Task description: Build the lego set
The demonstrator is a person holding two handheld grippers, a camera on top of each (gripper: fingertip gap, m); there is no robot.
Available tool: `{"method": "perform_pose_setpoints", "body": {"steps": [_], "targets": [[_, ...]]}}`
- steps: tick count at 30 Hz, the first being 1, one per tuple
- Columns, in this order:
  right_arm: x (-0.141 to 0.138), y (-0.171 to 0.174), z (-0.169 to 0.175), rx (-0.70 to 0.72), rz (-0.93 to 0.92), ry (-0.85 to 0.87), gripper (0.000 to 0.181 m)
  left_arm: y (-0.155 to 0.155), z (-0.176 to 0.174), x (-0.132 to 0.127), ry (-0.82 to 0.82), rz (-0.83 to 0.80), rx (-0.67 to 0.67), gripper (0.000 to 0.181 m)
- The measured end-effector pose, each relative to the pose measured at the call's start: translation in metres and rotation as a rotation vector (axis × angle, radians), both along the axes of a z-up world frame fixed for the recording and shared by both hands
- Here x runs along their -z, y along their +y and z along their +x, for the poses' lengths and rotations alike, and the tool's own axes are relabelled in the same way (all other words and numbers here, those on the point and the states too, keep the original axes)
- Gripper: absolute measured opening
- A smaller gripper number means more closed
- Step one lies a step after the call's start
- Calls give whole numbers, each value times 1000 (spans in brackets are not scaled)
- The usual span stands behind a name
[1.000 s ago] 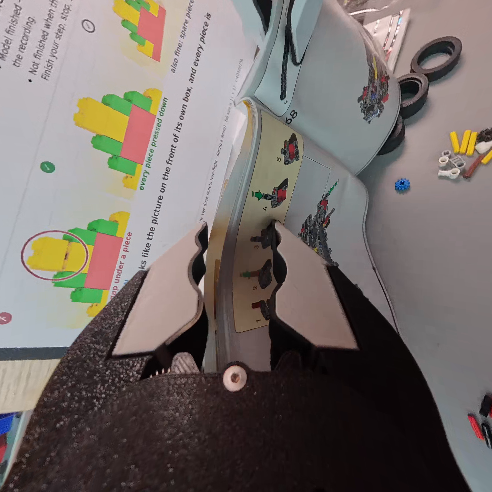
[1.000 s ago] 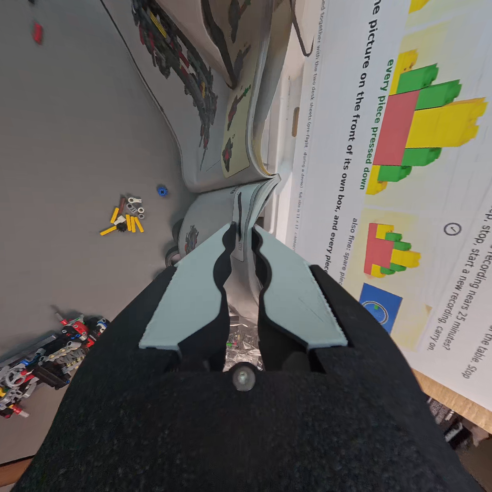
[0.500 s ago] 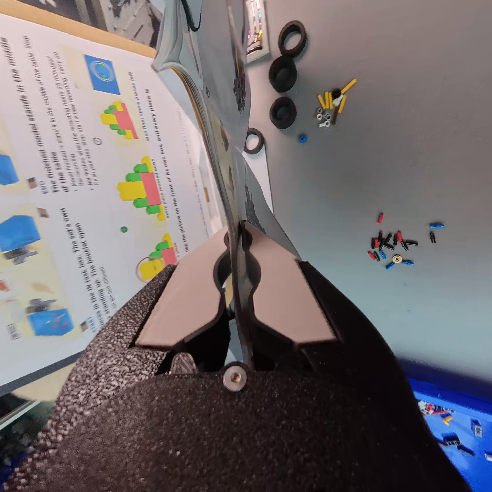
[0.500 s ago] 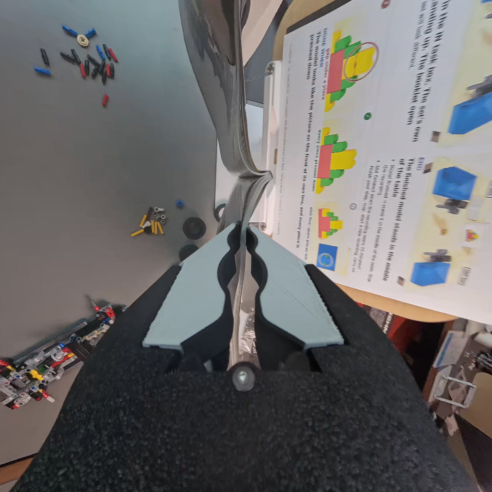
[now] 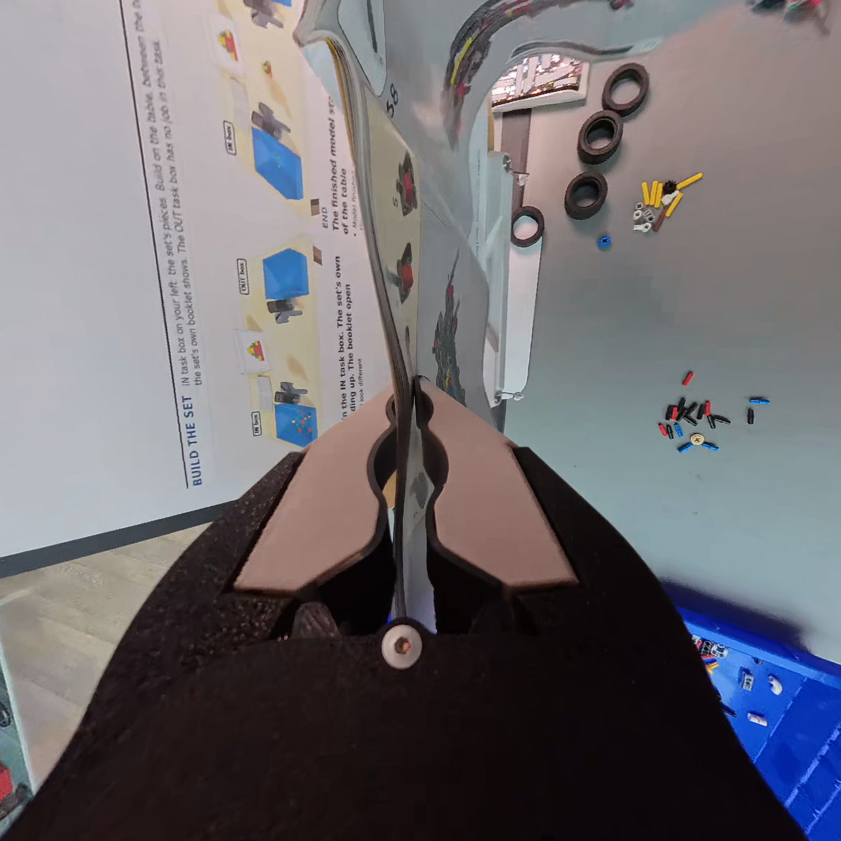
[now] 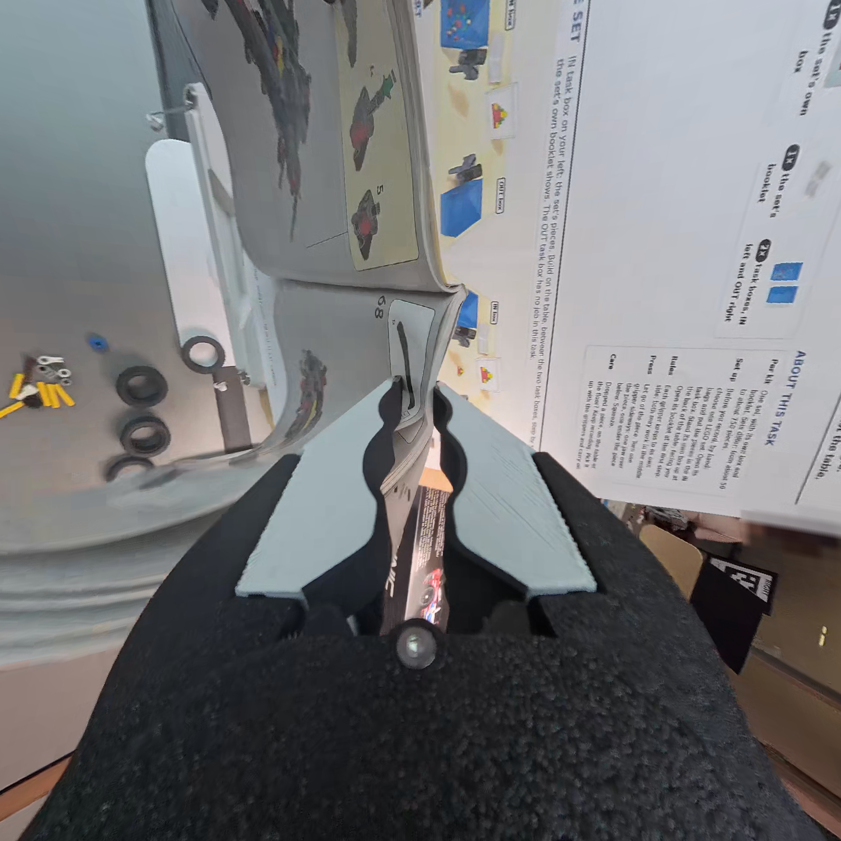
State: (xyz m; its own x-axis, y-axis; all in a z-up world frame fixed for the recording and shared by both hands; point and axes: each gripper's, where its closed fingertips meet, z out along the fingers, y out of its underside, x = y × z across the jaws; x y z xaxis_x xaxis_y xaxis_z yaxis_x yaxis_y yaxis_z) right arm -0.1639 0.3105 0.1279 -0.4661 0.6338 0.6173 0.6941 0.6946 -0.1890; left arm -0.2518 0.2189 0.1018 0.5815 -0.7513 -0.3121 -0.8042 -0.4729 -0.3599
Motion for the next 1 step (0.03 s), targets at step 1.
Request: {"method": "perform_pose_setpoints", "body": {"steps": [1], "targets": [[2,7,-6,7,30,13,15,4,-6,3,6,-1,-18,1]]}}
